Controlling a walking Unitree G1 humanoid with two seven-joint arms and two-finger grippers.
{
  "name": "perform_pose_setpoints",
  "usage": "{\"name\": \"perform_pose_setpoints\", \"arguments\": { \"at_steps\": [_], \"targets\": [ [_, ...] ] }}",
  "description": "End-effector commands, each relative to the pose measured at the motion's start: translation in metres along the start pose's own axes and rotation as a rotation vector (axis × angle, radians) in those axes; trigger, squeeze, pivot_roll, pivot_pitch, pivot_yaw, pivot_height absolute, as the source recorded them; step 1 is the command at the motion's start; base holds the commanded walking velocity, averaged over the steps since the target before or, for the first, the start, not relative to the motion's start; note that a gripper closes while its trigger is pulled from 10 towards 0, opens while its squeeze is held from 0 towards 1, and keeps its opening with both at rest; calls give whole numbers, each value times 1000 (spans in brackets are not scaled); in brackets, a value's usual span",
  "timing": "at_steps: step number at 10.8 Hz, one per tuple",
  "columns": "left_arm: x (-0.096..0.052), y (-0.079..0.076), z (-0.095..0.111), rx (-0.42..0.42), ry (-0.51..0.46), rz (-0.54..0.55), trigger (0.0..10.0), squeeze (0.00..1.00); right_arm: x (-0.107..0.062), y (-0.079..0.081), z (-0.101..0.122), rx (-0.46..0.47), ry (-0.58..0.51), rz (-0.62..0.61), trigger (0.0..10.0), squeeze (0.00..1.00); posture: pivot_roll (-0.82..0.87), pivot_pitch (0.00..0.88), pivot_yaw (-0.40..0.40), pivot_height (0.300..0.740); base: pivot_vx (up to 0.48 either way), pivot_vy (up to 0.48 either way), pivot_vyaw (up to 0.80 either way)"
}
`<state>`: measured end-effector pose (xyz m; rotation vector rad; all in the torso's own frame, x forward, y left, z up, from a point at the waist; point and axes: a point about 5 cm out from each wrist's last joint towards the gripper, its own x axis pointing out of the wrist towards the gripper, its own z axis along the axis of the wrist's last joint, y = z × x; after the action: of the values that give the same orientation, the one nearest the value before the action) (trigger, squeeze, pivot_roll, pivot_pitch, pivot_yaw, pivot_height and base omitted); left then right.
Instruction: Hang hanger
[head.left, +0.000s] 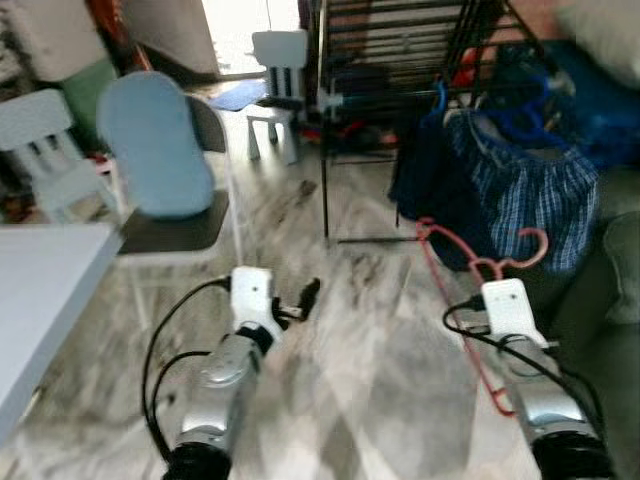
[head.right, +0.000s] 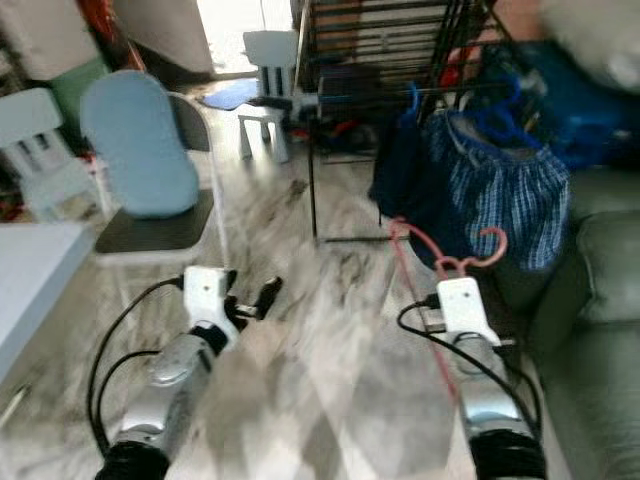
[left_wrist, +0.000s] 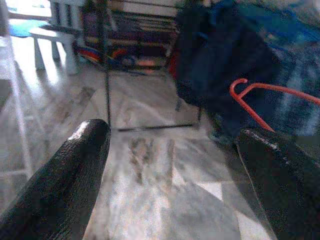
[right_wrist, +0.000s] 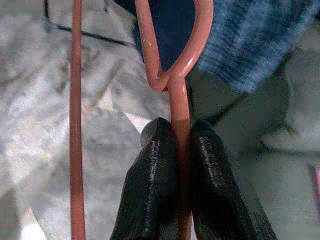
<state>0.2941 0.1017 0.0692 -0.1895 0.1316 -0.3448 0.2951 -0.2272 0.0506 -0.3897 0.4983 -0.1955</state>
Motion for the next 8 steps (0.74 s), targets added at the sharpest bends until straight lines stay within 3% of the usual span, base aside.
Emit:
{"name": "perform_pose_setpoints", "arguments": {
  "at_steps": [1,7,8],
  "targets": [
    [-4,13,-1,12,8,42,10000,0,-1,12,13,9,-43,36,10000,0,-214,0,64,740,401,262,0],
    [-1,9,-2,16,7,29,10000,0,1,13,17,3,-65,56,10000,0,-211,0,66,740,395,271,0],
    [-1,8,-1,26,6,23,10000,0,1,13,18,0,-69,57,10000,0,-211,0,66,740,458,0,0]
  ]
}}
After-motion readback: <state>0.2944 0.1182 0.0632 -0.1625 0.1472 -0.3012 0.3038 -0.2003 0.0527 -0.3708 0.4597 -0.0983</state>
